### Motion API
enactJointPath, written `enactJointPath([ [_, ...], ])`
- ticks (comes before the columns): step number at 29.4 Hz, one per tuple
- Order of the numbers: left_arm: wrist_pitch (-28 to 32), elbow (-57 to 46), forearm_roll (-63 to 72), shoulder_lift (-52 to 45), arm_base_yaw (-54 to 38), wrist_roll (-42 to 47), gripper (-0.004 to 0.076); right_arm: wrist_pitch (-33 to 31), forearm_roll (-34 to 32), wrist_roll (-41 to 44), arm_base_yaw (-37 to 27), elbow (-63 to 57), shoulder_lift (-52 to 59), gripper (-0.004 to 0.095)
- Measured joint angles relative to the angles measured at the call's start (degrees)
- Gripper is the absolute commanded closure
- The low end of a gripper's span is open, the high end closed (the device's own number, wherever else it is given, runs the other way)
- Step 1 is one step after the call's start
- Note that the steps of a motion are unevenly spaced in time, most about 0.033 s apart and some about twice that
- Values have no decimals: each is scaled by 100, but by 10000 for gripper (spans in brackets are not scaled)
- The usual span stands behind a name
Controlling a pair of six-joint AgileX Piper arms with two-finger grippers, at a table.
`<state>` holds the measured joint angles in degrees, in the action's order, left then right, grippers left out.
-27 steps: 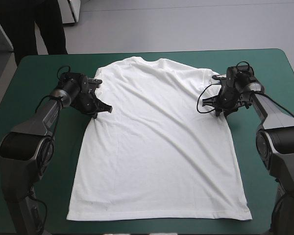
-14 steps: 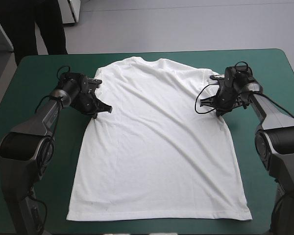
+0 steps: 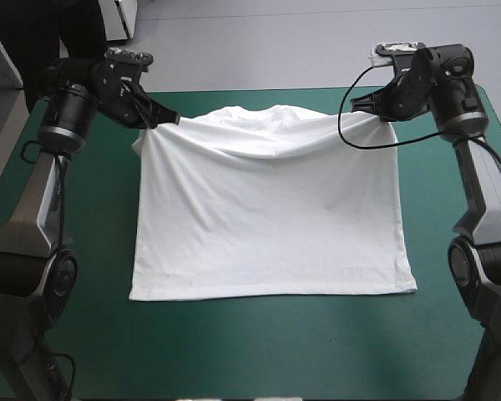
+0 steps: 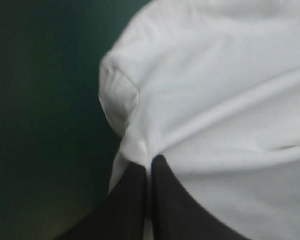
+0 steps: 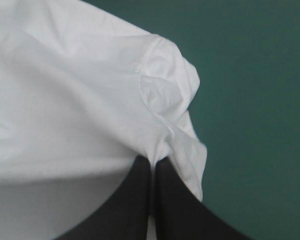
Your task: Fold the cloth
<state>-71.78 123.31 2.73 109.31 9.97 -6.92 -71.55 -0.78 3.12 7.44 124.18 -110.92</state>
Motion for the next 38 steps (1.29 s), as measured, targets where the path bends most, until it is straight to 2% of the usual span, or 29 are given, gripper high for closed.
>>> enactJointPath([
  [12,-36,1925,44,-256,0,-5,746,42,-11,0,0,61,1287,925],
  [24,-36,2151,38,-1078,0,-5,746,-5,147,-2,0,814,1958,925],
  [30,-27,2154,-5,-988,0,-5,746,41,147,-11,0,845,1866,925],
  [33,277,2154,-119,-767,0,0,746,401,113,-44,0,845,1614,925],
  [38,1337,2147,-190,-258,0,6,746,1233,19,-63,0,881,1032,924],
])
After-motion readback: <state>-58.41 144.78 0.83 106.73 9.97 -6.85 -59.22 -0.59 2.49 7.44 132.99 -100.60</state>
